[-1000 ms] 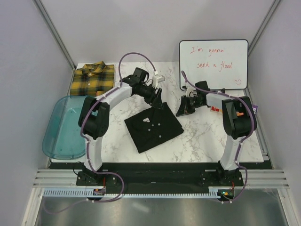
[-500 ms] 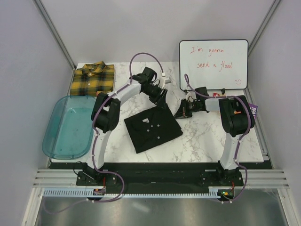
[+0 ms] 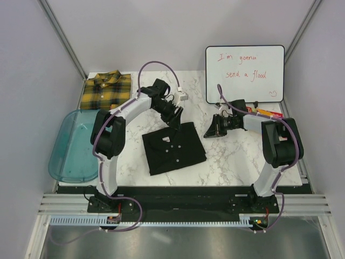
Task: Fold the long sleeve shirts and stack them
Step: Fold the shirt
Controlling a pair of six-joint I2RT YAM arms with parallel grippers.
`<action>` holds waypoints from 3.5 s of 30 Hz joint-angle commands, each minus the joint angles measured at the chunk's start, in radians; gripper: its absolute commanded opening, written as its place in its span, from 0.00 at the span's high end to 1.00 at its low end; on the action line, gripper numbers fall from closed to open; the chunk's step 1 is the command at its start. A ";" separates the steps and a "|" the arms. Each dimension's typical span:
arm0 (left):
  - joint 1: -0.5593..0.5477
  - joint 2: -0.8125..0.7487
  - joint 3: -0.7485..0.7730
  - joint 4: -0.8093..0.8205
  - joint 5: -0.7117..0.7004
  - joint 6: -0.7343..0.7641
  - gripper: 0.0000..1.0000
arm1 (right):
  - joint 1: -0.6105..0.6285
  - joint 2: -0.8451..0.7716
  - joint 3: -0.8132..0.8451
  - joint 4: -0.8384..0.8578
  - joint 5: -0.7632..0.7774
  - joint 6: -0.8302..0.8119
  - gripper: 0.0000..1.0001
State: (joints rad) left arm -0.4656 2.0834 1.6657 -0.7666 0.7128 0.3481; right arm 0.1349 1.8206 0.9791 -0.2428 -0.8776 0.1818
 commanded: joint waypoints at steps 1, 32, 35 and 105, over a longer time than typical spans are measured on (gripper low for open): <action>-0.005 -0.053 -0.023 -0.034 0.001 0.106 0.38 | 0.003 0.003 -0.023 -0.016 -0.009 -0.047 0.83; 0.007 0.110 0.161 0.006 -0.128 0.109 0.96 | 0.012 0.057 -0.086 -0.024 -0.055 -0.051 0.88; 0.018 0.124 0.170 0.006 -0.156 0.105 0.73 | 0.014 0.023 -0.086 -0.015 -0.063 -0.044 0.86; 0.366 0.027 -0.176 0.265 -0.078 -0.454 0.81 | 0.256 0.160 0.204 -0.142 0.284 -0.248 0.79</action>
State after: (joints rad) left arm -0.0971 2.1014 1.4620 -0.5213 0.6476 -0.0860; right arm 0.4084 1.9697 1.1717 -0.3199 -0.7116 0.0208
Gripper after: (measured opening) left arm 0.268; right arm 0.207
